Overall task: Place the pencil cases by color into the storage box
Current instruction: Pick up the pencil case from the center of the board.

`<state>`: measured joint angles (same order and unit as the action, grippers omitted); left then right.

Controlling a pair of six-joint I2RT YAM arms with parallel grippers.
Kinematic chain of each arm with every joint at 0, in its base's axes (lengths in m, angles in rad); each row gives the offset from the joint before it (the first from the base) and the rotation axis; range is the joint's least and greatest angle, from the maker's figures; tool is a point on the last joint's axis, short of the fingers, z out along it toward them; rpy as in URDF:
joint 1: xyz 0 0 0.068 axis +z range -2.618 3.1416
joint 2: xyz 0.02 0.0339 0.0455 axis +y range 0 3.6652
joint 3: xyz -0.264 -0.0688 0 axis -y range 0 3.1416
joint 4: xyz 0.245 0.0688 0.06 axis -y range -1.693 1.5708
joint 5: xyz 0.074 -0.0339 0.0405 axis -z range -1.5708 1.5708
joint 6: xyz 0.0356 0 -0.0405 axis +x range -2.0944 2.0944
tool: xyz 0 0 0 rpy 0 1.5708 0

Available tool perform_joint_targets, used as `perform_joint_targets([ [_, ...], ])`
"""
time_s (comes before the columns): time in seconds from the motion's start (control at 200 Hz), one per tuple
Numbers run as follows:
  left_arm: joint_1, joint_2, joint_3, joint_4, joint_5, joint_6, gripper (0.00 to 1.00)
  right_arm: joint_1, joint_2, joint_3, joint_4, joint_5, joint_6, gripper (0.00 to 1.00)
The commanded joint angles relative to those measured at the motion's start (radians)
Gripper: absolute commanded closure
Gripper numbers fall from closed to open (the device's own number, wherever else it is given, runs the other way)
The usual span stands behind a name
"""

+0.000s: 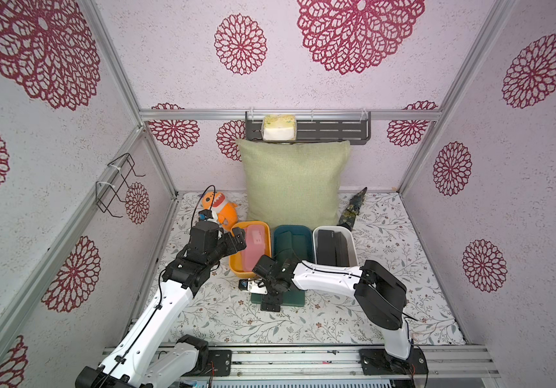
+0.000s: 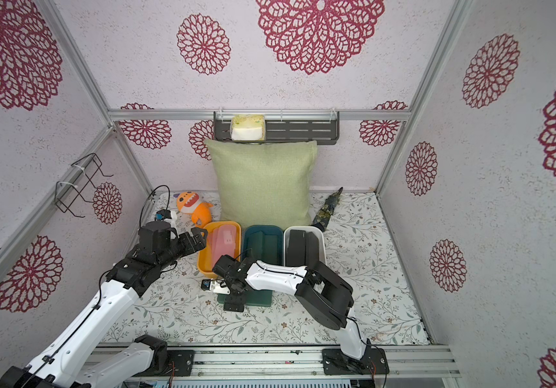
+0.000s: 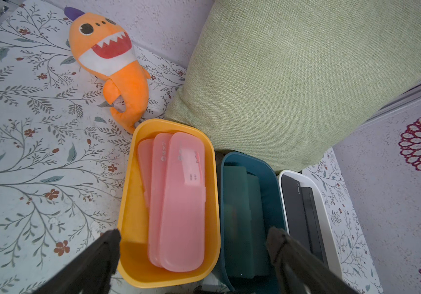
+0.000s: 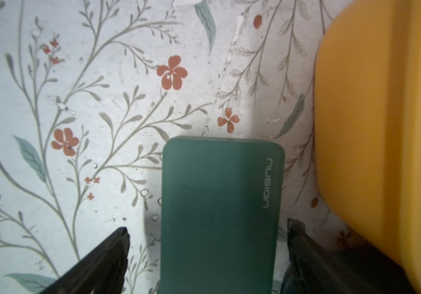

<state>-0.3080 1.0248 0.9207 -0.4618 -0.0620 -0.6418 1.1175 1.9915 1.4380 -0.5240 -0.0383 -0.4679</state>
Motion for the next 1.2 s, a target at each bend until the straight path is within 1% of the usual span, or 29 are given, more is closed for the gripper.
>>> perform_joint_targets([
  [0.0, 0.009, -0.014, -0.011, 0.008, 0.006, 0.015, 0.03, -0.004, 0.019, 0.015, -0.028, 0.039, 0.019, 0.01],
  [0.535, 0.025, -0.002, -0.014, 0.009, 0.019, 0.024, 0.03, -0.006, 0.078, 0.056, -0.054, 0.087, 0.002, 0.01],
  [0.705, 0.03, 0.003, -0.013, 0.006, 0.022, 0.025, 0.03, -0.005, 0.082, 0.052, -0.079, 0.063, 0.002, 0.02],
  [0.976, 0.036, 0.004, -0.017, 0.005, 0.027, 0.023, 0.03, -0.004, 0.079, 0.023, -0.154, -0.012, -0.004, 0.12],
  [1.191, 0.038, -0.001, -0.019, 0.0, 0.028, 0.022, 0.03, -0.004, 0.074, -0.002, -0.188, -0.017, -0.018, 0.12],
])
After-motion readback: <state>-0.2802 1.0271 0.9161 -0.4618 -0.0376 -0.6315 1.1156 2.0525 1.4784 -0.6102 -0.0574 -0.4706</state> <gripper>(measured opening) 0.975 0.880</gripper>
